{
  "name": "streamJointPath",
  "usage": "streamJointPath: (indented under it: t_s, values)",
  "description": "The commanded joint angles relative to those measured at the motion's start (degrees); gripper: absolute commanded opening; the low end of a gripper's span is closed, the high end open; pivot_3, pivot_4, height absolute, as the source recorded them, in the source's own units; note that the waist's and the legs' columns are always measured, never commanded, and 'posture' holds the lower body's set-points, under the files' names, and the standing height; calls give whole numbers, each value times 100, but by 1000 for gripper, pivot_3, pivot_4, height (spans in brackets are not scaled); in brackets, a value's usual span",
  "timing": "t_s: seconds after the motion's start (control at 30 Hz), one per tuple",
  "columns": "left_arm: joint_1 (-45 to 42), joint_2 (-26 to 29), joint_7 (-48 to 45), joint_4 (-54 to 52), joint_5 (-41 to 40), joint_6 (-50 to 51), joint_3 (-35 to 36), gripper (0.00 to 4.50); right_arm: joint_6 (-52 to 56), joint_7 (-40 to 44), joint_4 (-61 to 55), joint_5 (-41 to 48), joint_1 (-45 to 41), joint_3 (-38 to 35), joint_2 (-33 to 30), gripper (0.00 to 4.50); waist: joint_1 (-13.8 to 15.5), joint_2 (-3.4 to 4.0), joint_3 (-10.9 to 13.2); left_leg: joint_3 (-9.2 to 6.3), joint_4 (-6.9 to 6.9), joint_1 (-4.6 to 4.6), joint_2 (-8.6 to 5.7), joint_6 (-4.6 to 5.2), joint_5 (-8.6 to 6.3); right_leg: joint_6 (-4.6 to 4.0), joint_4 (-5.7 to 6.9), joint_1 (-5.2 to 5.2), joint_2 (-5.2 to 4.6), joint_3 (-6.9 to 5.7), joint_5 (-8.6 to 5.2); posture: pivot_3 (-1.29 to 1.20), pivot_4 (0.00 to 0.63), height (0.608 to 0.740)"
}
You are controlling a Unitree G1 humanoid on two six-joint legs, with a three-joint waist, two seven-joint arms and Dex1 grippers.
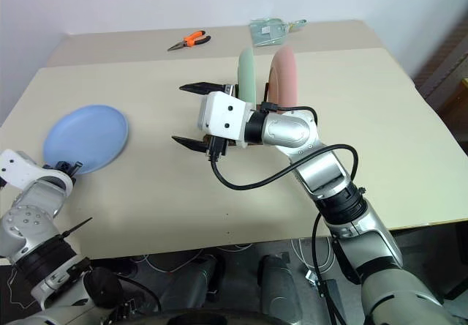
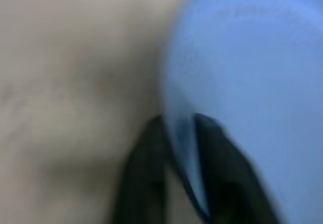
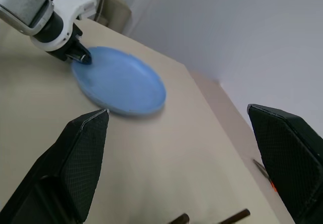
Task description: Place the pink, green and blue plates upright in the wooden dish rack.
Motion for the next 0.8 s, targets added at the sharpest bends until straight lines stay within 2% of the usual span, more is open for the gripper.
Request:
streamJointPath:
  t_s: [0.03,0.13,0.3,0.57,0.67,0.8]
  values:
    - [-132,173,-707,-509,-323,-487,-600,43,4,-16,-224,-96,-79,-155,9,4500,7,-2,1,0,0,0,0,-1,0,0,0,1,0,0,0,0,150,729]
    - [-364,368,-1048,-933,-381,-622,-1199,43,-158,-18,-208,-259,-151,-105,39,4500,15,-26,11,-3,2,-1,0,-6,-1,-1,-1,4,0,-1,0,0,150,729]
    - [-1005,862,-1235,-1454,-424,-209,-2231,43,-814,-39,160,-966,-390,327,193,4500,-49,-29,12,-3,-6,1,1,-15,3,-2,0,0,5,1,1,0,150,729]
    - [-1589,1009,-1113,-1756,-813,395,-2546,43,-1665,-698,1377,-2381,-729,822,550,4500,-148,-32,14,-2,-17,12,10,-49,32,-6,7,-4,18,8,1,0,150,729]
    - [-1583,995,-1120,-1860,-941,564,-2566,0,-1827,-860,1751,-2717,-805,911,654,3684,-140,-32,14,-2,-17,12,9,-51,33,-7,5,-2,17,9,2,0,150,729]
    - [-1506,975,-1127,-1952,-1067,637,-2522,0,-1854,-939,1986,-2854,-865,843,808,1660,-138,-32,15,-2,-16,12,9,-53,34,-7,5,-1,18,9,2,0,150,729]
